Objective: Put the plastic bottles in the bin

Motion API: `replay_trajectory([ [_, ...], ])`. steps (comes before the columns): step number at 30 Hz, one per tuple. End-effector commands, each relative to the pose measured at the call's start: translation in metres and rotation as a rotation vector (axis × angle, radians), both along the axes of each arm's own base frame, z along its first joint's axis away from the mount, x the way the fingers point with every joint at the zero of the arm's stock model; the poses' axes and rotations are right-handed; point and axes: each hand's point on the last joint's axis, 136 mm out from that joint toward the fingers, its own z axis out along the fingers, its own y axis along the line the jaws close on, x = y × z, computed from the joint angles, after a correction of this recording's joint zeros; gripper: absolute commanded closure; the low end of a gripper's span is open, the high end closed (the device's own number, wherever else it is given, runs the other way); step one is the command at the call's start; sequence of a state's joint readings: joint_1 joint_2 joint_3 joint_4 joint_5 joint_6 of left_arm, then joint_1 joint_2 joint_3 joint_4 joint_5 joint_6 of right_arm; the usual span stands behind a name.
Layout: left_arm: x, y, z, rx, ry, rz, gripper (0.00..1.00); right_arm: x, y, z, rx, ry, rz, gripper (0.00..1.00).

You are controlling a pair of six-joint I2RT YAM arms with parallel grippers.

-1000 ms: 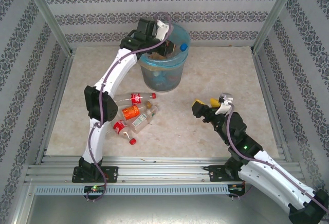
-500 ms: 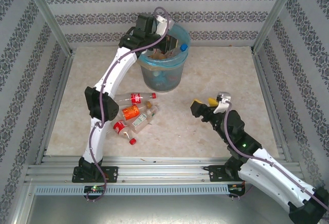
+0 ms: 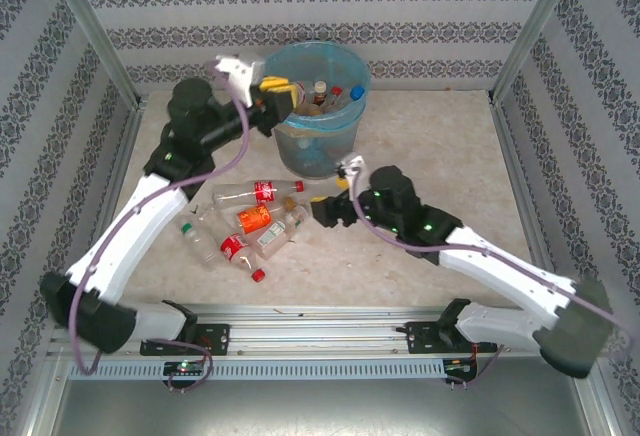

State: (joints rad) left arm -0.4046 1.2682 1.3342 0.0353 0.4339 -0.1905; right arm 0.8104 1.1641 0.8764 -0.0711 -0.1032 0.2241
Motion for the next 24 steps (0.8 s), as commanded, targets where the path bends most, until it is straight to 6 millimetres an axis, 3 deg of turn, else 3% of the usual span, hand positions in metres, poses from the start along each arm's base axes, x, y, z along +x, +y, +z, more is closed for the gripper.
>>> replay_trajectory([
  [1, 0.004, 0.029, -0.034, 0.077, 0.019, 0.162, 0.63, 0.004, 0.019, -0.028, -0.076, 0.100, 0.002, 0.19],
  [5, -0.015, 0.068, -0.075, 0.208, 0.055, 0.321, 0.59, 0.021, 0.036, -0.064, -0.032, 0.343, -0.193, 0.24],
  [13, -0.040, 0.118, -0.104, 0.296, -0.060, 0.535, 0.56, 0.025, 0.046, -0.127, 0.070, 0.673, -0.528, 0.17],
  [20, -0.042, 0.123, -0.107, 0.321, -0.084, 0.552, 0.55, 0.018, 0.077, -0.159, 0.085, 0.851, -0.525, 0.18],
  [24, -0.044, 0.122, -0.113, 0.319, -0.076, 0.545, 0.54, 0.025, 0.078, -0.170, 0.083, 0.845, -0.563, 0.20],
])
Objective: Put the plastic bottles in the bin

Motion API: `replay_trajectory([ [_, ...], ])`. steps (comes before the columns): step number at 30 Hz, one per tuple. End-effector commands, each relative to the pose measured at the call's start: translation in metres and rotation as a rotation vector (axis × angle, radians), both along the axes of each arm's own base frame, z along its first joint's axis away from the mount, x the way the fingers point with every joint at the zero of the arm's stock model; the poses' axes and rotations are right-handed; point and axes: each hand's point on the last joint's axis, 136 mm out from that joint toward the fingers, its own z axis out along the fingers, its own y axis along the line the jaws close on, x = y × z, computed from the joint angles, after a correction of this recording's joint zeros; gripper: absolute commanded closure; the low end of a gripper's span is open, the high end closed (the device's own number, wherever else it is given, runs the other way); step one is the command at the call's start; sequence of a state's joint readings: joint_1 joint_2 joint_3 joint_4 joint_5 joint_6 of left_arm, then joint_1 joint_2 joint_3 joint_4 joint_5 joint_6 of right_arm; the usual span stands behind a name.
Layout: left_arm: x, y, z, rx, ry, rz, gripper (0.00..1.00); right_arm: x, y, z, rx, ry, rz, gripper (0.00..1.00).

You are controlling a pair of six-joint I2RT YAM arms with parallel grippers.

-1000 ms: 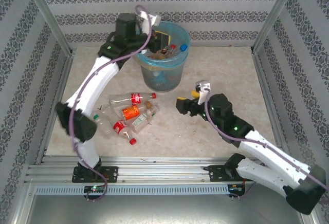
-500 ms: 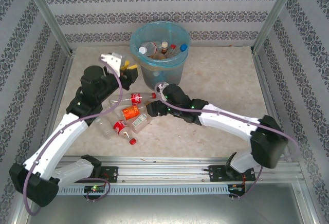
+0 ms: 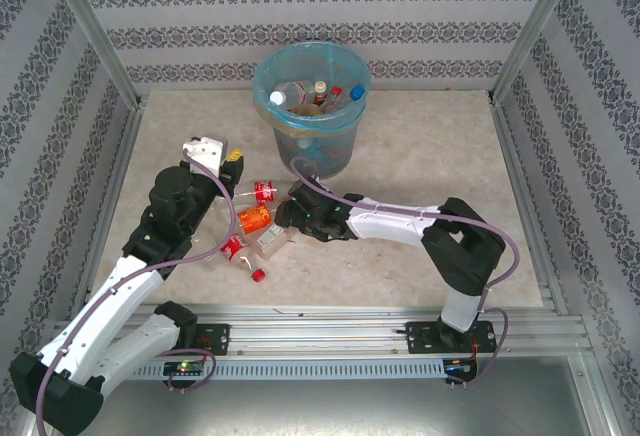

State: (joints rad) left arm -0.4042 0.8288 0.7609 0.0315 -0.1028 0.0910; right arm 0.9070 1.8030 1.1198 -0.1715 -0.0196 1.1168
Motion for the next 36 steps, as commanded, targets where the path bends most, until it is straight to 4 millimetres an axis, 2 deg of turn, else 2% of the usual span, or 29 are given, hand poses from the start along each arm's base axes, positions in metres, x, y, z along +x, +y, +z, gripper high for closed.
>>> replay_trajectory([
  [1, -0.002, 0.005, 0.009, 0.002, -0.055, 0.016, 0.54, 0.005, 0.012, 0.003, 0.047, 0.010, -0.050, 0.21],
  [6, -0.006, 0.007, 0.009, 0.004, -0.061, 0.016, 0.54, 0.017, 0.009, -0.011, 0.042, 0.016, -0.094, 0.24],
  [12, -0.010, 0.004, 0.009, -0.005, -0.058, -0.004, 0.53, 0.035, 0.002, -0.020, 0.036, -0.006, -0.131, 0.36],
  [15, -0.010, 0.004, 0.008, 0.000, -0.053, -0.007, 0.53, 0.039, -0.001, -0.020, 0.036, -0.004, -0.133, 0.42],
  [19, -0.011, 0.004, 0.007, 0.007, -0.050, -0.008, 0.53, 0.037, -0.006, -0.024, 0.025, 0.001, -0.138, 0.43],
  [22, -0.010, 0.003, 0.006, 0.007, -0.043, -0.012, 0.53, 0.034, -0.011, -0.030, 0.009, 0.021, -0.144, 0.33],
  [27, -0.010, 0.002, 0.004, 0.007, -0.036, -0.015, 0.52, 0.024, -0.012, -0.027, -0.001, 0.046, -0.104, 0.18],
  [36, -0.010, 0.001, 0.003, 0.003, -0.026, -0.023, 0.52, -0.002, -0.001, -0.009, 0.023, 0.069, -0.029, 0.08],
])
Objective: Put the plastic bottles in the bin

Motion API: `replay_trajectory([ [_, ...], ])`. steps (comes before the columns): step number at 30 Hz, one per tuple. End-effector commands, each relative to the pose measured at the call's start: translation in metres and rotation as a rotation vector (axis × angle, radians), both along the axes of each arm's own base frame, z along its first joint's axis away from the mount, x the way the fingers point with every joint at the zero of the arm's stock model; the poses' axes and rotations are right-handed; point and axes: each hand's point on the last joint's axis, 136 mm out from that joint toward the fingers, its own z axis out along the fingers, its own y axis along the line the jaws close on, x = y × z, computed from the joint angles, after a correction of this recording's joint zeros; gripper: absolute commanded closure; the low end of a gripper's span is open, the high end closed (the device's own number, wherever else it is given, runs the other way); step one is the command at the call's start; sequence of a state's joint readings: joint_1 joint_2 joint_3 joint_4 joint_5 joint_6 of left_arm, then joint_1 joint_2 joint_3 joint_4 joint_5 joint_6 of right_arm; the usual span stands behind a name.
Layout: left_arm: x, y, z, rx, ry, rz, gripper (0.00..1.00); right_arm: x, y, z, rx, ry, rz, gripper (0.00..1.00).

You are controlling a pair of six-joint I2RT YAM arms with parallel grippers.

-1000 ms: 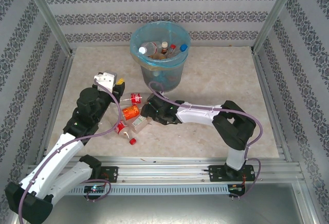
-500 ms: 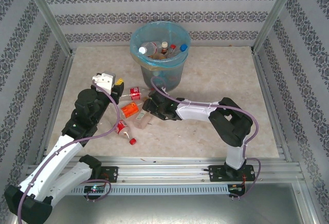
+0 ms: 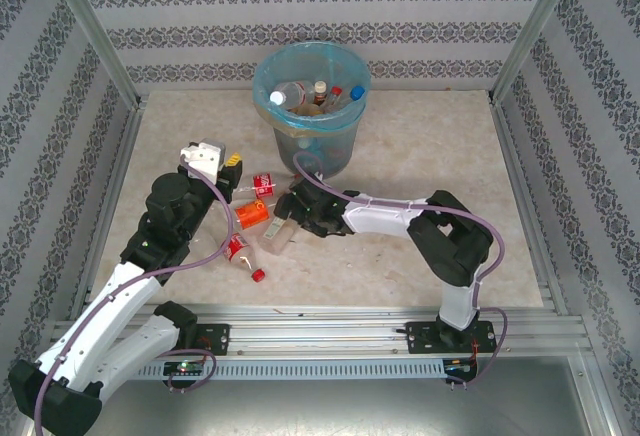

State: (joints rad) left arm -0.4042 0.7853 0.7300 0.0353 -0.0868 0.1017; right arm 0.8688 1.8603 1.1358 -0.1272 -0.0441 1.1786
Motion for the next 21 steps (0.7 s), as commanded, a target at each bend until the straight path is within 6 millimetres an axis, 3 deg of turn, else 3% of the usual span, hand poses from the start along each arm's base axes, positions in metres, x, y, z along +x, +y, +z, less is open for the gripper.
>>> replay_trajectory([
  [1, -0.001, 0.000, 0.005, -0.001, -0.010, -0.007, 0.52, -0.021, 0.002, 0.006, -0.001, 0.026, 0.054, 0.06],
  [2, -0.001, 0.000, 0.004, -0.002, -0.007, -0.005, 0.52, -0.023, 0.005, 0.008, 0.012, 0.031, 0.068, 0.02],
  [8, -0.001, -0.001, 0.004, -0.007, -0.004, -0.013, 0.52, -0.033, 0.017, 0.010, 0.019, 0.053, 0.112, 0.02],
  [13, -0.001, 0.000, 0.003, -0.004, -0.001, -0.007, 0.52, -0.035, 0.009, -0.004, -0.011, 0.099, 0.082, 0.04],
  [21, 0.000, -0.001, 0.000, -0.001, 0.007, -0.007, 0.52, -0.030, -0.018, -0.009, -0.028, 0.127, 0.044, 0.19],
])
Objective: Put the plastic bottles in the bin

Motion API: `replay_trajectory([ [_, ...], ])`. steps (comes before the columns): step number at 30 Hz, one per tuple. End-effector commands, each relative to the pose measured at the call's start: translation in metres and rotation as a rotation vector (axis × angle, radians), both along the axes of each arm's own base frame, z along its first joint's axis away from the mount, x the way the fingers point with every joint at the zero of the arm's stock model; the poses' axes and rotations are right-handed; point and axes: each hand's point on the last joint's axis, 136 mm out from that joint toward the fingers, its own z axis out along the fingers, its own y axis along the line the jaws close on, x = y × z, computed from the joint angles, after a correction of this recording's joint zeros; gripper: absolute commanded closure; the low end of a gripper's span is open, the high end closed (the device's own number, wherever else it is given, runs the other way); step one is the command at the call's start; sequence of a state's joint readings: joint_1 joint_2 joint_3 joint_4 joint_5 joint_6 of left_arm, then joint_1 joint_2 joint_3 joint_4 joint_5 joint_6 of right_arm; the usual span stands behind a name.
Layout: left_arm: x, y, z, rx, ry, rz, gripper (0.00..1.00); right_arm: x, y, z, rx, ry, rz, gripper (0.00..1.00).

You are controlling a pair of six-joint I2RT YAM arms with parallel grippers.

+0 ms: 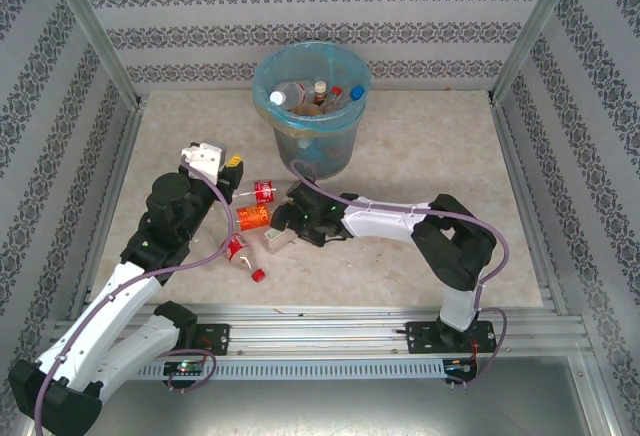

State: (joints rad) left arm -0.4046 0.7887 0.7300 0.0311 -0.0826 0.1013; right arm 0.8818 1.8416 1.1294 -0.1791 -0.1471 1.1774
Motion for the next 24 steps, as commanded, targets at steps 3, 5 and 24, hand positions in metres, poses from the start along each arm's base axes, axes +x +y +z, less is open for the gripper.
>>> replay_trajectory([
  [3, 0.002, -0.001, 0.001, -0.003, 0.005, -0.006, 0.52, -0.002, -0.040, -0.003, -0.079, 0.024, -0.038, 0.24],
  [5, 0.003, -0.002, 0.001, -0.006, 0.005, -0.008, 0.52, 0.000, -0.049, 0.004, -0.109, 0.008, -0.032, 0.24],
  [24, -0.014, -0.035, 0.028, -0.210, 0.068, -0.203, 0.48, -0.003, -0.020, 0.024, -0.332, -0.106, 0.088, 0.02],
])
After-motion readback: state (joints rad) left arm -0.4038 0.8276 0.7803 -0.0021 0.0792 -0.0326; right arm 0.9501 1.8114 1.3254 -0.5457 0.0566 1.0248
